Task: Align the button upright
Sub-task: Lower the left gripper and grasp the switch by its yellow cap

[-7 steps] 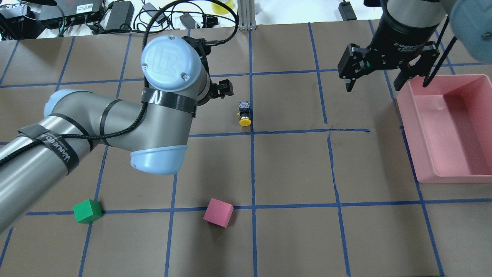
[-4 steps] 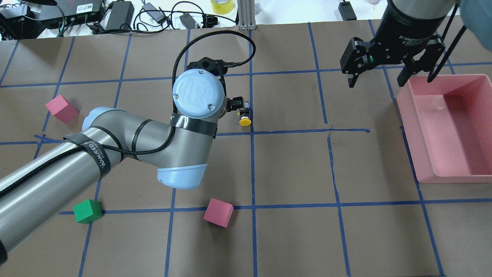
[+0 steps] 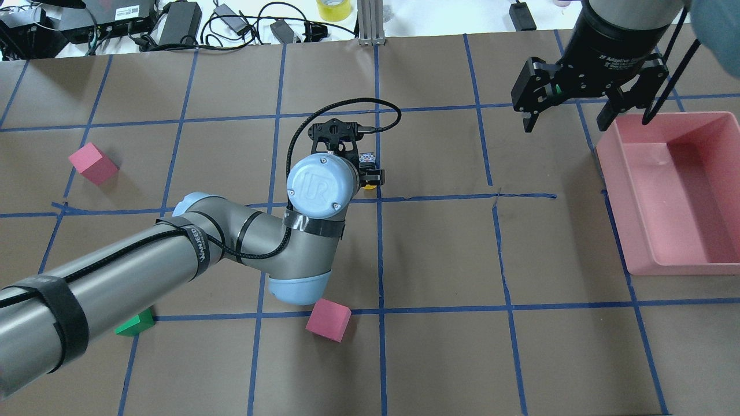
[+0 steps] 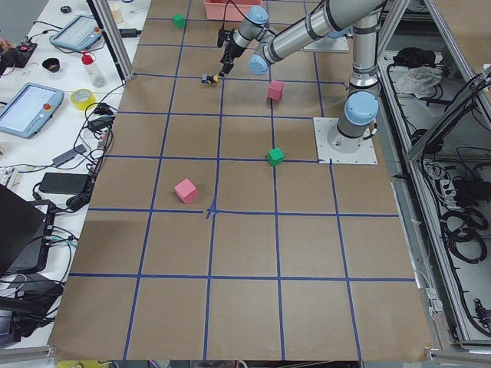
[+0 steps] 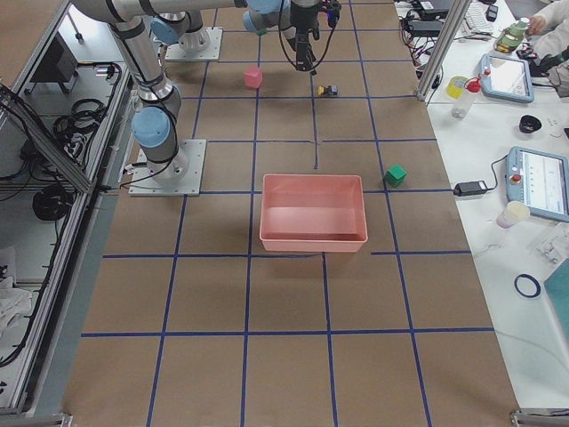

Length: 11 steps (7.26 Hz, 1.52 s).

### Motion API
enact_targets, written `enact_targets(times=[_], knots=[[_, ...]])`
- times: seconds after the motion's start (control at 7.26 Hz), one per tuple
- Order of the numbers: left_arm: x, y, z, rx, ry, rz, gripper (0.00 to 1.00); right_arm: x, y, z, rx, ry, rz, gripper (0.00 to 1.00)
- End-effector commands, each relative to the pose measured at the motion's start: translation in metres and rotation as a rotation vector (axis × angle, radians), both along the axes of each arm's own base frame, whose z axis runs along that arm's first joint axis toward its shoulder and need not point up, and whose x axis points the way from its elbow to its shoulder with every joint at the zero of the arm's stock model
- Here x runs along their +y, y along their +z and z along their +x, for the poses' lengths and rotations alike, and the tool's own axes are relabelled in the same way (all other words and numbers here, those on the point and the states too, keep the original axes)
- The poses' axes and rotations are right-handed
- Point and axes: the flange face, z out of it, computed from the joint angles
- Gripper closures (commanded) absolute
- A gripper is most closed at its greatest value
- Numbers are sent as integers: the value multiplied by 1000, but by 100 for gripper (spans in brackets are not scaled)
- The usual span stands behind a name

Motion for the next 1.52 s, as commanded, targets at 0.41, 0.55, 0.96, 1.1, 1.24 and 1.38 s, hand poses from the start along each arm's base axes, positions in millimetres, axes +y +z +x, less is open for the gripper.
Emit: enact_targets(times=[0.41, 0.55, 0.96, 1.1, 1.24, 1.38], knots=[[11, -56, -28, 45, 78, -137, 9, 0, 0, 0, 1, 3, -4, 0], [9, -62, -28, 49, 101, -145, 11, -1, -1, 0, 1, 3, -4, 0], [7, -87, -29, 71, 101, -187, 17, 0, 0, 0, 3, 3, -4, 0], [6, -96, -29, 70, 100, -187, 17, 0, 0, -1, 4, 2, -4, 0], [5, -98, -30, 63, 89, -185, 17, 0, 0, -1, 4, 2, -4, 0], [4, -101, -30, 60, 90, -183, 17, 0, -1, -1, 4, 2, -4, 0]])
